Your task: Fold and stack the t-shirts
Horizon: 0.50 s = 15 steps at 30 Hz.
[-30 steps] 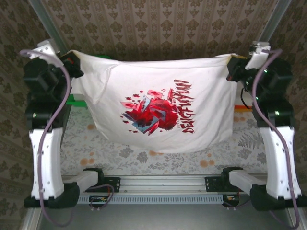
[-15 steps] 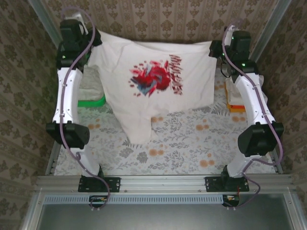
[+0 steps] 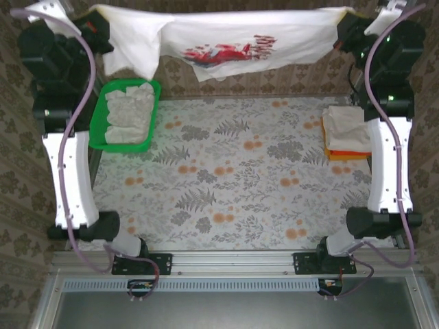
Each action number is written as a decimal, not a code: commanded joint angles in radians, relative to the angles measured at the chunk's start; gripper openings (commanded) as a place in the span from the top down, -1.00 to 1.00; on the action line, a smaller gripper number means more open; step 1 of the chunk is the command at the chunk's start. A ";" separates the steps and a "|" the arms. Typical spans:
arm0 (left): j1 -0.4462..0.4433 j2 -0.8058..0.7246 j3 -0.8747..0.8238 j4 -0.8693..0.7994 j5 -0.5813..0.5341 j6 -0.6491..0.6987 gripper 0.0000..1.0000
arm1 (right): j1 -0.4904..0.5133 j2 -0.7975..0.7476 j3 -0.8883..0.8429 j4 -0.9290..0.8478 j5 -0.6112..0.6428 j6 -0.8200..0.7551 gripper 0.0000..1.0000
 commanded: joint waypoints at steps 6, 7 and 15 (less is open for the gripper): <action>-0.004 -0.361 -0.867 0.057 -0.004 -0.083 1.00 | -0.011 -0.344 -0.810 0.060 -0.167 0.137 1.00; -0.004 -0.397 -0.939 0.037 -0.006 -0.094 1.00 | -0.009 -0.379 -0.891 0.043 -0.180 0.161 1.00; 0.013 -0.534 -1.359 -0.016 -0.008 -0.200 1.00 | -0.001 -0.712 -1.436 -0.196 -0.197 0.440 1.00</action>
